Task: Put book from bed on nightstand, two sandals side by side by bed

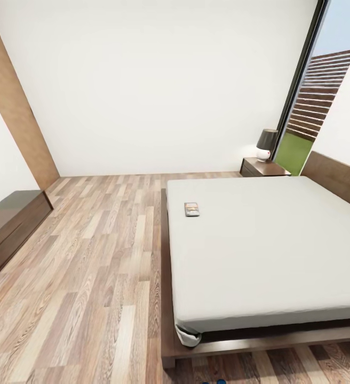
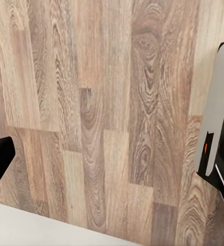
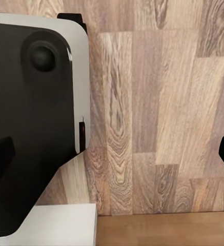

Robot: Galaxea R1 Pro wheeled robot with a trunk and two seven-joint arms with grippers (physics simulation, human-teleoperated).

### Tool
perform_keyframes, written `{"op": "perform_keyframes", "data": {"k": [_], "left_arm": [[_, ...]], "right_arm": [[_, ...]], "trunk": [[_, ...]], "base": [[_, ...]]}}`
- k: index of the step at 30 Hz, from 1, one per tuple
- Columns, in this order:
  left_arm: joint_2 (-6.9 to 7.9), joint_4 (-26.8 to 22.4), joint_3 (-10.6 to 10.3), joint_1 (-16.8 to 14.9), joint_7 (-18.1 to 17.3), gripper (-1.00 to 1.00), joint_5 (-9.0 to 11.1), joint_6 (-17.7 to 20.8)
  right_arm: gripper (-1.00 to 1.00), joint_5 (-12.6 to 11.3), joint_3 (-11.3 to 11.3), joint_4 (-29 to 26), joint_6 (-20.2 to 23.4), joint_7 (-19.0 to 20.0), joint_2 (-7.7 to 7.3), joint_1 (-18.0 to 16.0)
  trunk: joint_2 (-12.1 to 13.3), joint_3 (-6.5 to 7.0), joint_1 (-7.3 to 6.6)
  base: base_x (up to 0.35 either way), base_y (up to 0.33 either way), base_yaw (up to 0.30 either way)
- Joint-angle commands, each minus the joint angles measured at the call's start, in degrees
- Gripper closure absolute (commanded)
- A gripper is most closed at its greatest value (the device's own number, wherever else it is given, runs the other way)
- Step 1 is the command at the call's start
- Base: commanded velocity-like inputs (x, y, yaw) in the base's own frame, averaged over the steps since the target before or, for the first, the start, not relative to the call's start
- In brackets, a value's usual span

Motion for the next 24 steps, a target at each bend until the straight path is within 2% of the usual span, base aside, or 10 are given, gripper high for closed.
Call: {"op": "perform_keyframes", "data": {"k": [1, 9, 24], "left_arm": [[0.01, 0.07, 0.32, -0.03, 0.30, -1.00, -0.60, -0.22], [-0.28, 0.07, 0.30, 0.02, 0.30, -1.00, -0.66, -0.21], [-0.73, 0.07, 0.29, 0.03, 0.30, -1.00, -0.66, -0.16]], "right_arm": [[-1.00, 0.59, -0.45, 0.14, -0.11, 0.13, -0.03, -0.08], [-1.00, 0.59, -0.42, 0.14, -0.12, 0.13, 0.03, -0.03], [-1.00, 0.59, -0.36, 0.14, -0.11, 0.13, 0.08, -0.02]], "trunk": [[0.33, 0.10, -0.20], [3.54, 1.54, -1.96], [3.54, 1.54, -1.96]], "base": [[0.000, 0.000, 0.000], [0.000, 0.000, 0.000], [0.000, 0.000, 0.000]]}}
